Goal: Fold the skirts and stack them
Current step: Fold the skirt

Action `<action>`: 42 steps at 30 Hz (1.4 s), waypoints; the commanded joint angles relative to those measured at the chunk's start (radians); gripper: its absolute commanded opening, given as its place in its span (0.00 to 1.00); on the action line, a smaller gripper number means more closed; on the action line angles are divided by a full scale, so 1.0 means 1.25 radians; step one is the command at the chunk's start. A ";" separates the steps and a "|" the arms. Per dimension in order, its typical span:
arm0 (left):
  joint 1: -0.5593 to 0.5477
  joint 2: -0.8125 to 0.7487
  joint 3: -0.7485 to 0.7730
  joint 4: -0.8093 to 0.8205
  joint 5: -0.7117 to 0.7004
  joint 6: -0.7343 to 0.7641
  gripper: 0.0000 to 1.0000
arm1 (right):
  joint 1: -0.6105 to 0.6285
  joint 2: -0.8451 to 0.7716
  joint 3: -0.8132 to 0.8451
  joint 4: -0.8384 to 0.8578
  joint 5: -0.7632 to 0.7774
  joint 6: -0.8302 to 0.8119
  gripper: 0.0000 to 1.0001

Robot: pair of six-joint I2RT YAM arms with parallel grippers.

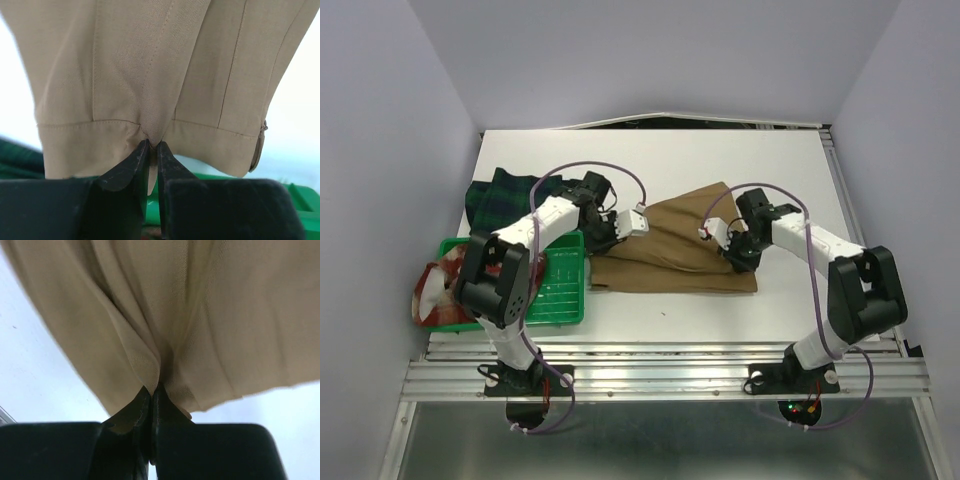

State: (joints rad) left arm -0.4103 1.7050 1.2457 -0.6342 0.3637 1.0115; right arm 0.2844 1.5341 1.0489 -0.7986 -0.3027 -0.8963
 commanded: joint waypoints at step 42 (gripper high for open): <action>-0.224 0.041 0.070 0.215 0.022 -0.540 0.45 | -0.101 0.465 0.620 0.272 0.237 0.362 0.73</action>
State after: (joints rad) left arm -0.6910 1.7977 1.2472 -0.4416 0.3706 0.4923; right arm 0.1967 2.2227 1.8145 -0.5034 -0.0349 -0.6083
